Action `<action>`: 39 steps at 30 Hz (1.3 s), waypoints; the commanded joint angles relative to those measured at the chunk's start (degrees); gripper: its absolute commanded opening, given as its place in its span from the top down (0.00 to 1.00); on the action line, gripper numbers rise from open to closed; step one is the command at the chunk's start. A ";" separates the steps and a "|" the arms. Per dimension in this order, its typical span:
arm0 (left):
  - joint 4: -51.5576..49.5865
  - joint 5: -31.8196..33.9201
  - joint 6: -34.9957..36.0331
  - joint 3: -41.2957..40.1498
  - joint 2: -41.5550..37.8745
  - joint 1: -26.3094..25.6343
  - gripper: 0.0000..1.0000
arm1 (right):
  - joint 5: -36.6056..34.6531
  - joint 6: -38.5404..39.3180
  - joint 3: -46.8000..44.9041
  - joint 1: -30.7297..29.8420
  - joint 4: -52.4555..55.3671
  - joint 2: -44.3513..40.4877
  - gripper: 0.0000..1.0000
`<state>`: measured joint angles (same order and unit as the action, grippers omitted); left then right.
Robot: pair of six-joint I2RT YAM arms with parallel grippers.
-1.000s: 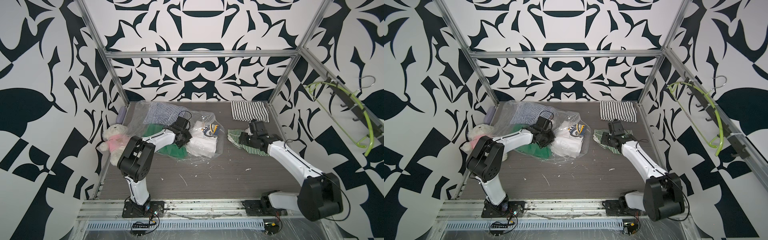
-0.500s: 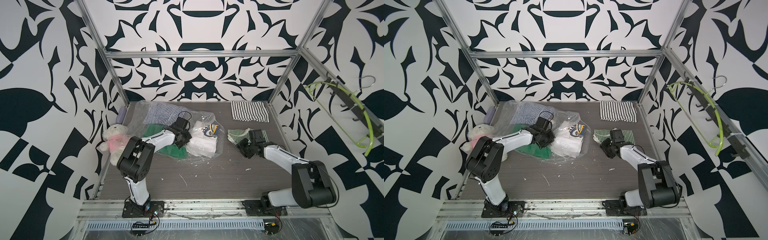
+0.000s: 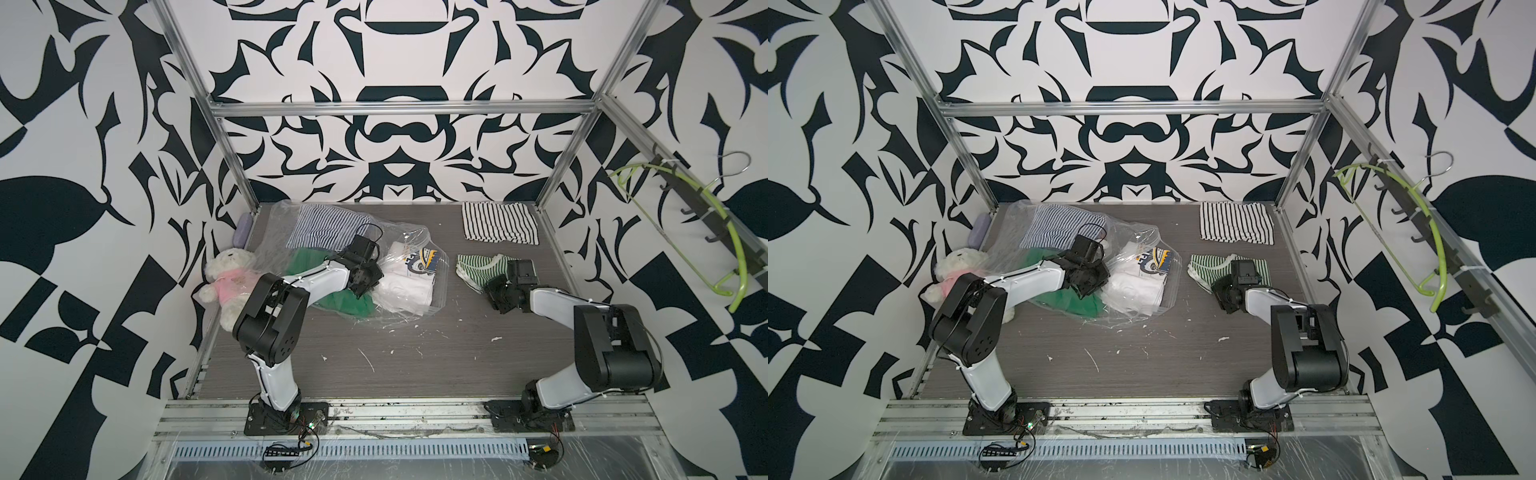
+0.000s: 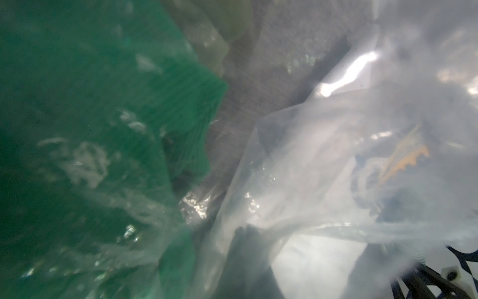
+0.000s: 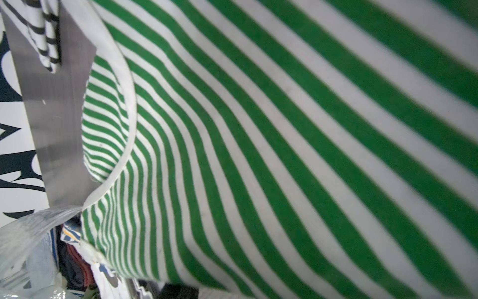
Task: Take the tank top out of the vacuum bag
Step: Move the tank top to the center of the board.
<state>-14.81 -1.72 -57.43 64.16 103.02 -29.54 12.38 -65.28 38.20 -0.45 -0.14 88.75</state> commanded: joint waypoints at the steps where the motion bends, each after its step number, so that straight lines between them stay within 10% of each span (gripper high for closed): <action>1: -1.72 1.28 0.03 -0.71 -1.51 0.27 1.00 | 1.46 -1.03 0.25 0.18 -0.08 2.47 0.63; 21: -1.26 1.06 -0.05 -0.59 -0.55 0.27 1.00 | 2.02 0.88 2.38 -1.09 -0.25 4.29 0.68; 29: -1.11 1.28 0.04 -0.97 -0.89 0.36 1.00 | 1.36 3.69 4.61 -1.11 0.87 5.93 1.00; 39: -0.79 1.01 0.12 -0.98 -0.72 0.36 1.00 | 9.50 11.29 7.03 -1.79 12.46 -5.29 1.00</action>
<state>-14.76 -1.58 -57.43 64.14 103.02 -29.52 18.61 -58.22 42.22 -1.50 5.78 88.03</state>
